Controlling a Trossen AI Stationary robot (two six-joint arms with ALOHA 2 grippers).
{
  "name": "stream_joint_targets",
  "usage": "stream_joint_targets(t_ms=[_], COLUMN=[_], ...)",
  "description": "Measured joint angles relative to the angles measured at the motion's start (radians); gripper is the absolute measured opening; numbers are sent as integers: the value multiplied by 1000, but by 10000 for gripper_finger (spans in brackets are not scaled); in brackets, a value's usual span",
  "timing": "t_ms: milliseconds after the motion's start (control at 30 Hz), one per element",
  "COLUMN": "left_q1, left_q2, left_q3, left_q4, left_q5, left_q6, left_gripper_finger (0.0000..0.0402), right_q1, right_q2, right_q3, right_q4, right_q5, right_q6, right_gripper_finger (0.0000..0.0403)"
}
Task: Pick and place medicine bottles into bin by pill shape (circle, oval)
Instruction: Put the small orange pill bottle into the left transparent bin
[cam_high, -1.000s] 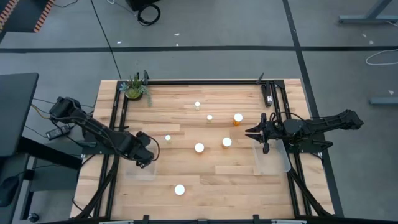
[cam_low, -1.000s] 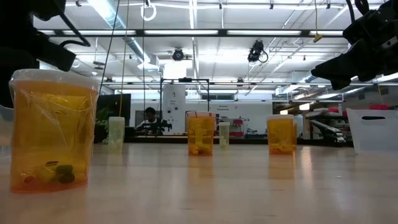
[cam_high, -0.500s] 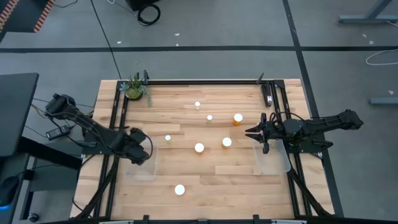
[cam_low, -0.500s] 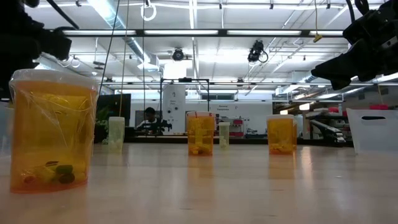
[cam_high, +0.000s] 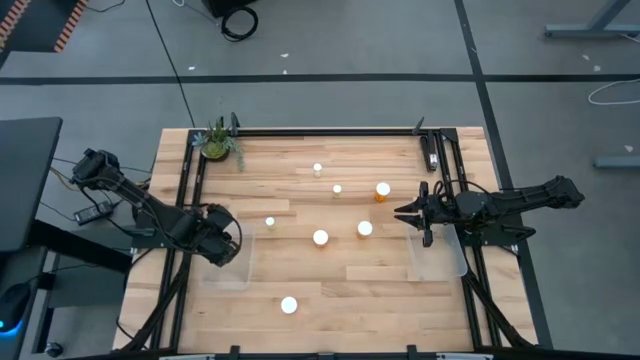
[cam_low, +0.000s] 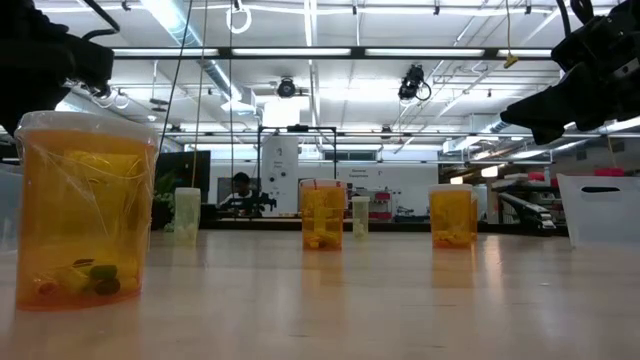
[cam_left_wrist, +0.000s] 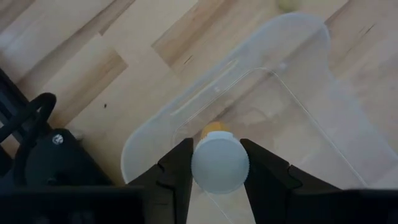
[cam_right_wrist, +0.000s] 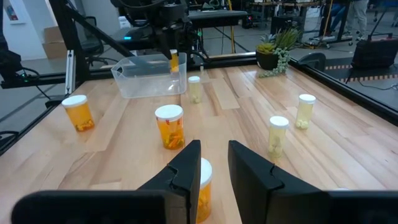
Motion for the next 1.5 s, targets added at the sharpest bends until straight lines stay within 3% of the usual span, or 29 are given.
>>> stream_joint_targets(t_ms=[467, 667, 1367, 1500], left_q1=[-3, -21, -18, -18], left_q2=[9, 8, 7, 7], left_q3=[-2, -91, -115, -115], left_q4=[49, 141, 115, 113], left_q5=[-14, 21, 54, 54], left_q6=[1, -12, -68, -69], left_gripper_finger=[132, 141, 137, 153], right_q1=[0, 0, 0, 0], right_q2=[0, 0, 0, 0], right_q3=[0, 0, 0, 0], right_q4=[0, 0, 0, 0], right_q5=[0, 0, 0, 0], right_q6=[0, 0, 0, 0], right_gripper_finger=[88, 88, 88, 88])
